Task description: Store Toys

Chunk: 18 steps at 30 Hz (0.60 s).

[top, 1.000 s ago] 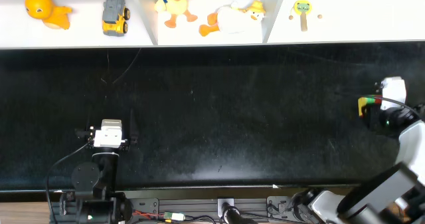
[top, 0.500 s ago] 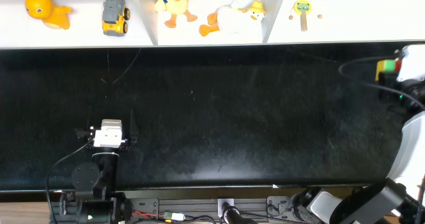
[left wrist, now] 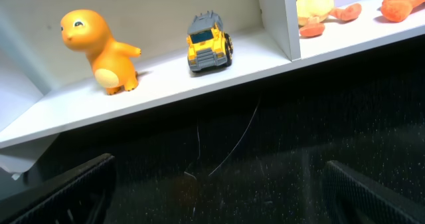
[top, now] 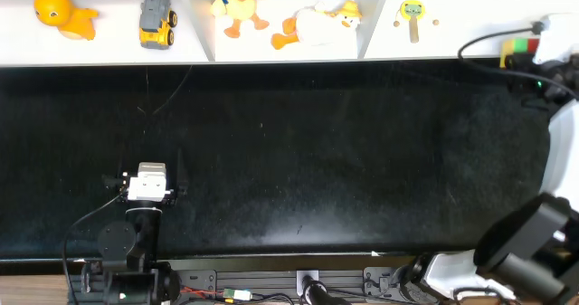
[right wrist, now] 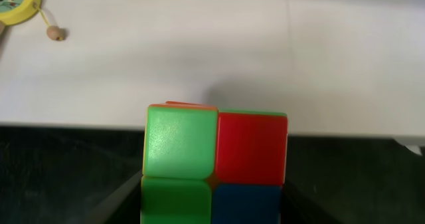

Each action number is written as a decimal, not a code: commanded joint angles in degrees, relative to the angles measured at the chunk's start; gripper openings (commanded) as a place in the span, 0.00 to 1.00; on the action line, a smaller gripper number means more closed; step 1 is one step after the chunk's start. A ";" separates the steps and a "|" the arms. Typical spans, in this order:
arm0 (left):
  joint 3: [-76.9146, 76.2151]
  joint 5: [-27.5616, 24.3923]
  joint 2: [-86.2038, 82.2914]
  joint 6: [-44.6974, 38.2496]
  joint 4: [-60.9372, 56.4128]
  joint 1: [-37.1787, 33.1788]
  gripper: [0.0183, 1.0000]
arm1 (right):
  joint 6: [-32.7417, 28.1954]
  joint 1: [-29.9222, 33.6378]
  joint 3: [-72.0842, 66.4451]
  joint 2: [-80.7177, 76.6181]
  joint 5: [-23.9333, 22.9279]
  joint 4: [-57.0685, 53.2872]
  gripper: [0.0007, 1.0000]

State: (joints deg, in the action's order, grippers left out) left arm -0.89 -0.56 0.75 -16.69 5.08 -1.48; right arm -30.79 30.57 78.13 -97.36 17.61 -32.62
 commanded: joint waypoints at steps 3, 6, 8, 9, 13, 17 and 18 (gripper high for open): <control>0.44 0.68 -0.59 0.59 -0.22 0.31 1.00 | 3.28 -2.84 5.86 -4.90 0.35 1.86 0.41; 0.44 0.68 -0.59 0.59 -0.22 0.33 1.00 | 3.80 -3.41 8.07 -7.52 0.37 1.84 0.40; 0.44 0.68 -0.59 0.59 -0.22 0.33 1.00 | 3.82 -3.69 9.55 -9.40 0.35 1.81 0.40; 0.44 0.68 -0.59 0.61 -0.22 0.33 1.00 | 3.82 -3.82 10.10 -10.14 0.33 1.84 0.40; 0.44 0.68 -0.59 0.59 -0.22 0.33 1.00 | 4.02 -4.22 11.26 -11.82 0.31 2.69 0.41; 0.44 0.68 -0.59 0.59 -0.22 0.33 1.00 | 5.16 -4.35 11.26 -12.26 0.35 5.38 0.43; 0.44 0.68 -0.59 0.61 -0.22 0.33 1.00 | 5.42 -4.35 11.26 -12.26 0.35 5.70 0.43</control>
State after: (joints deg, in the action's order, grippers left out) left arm -0.89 -0.56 0.75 -16.69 5.10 -1.48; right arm -26.81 26.57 87.09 -109.62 17.58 -27.97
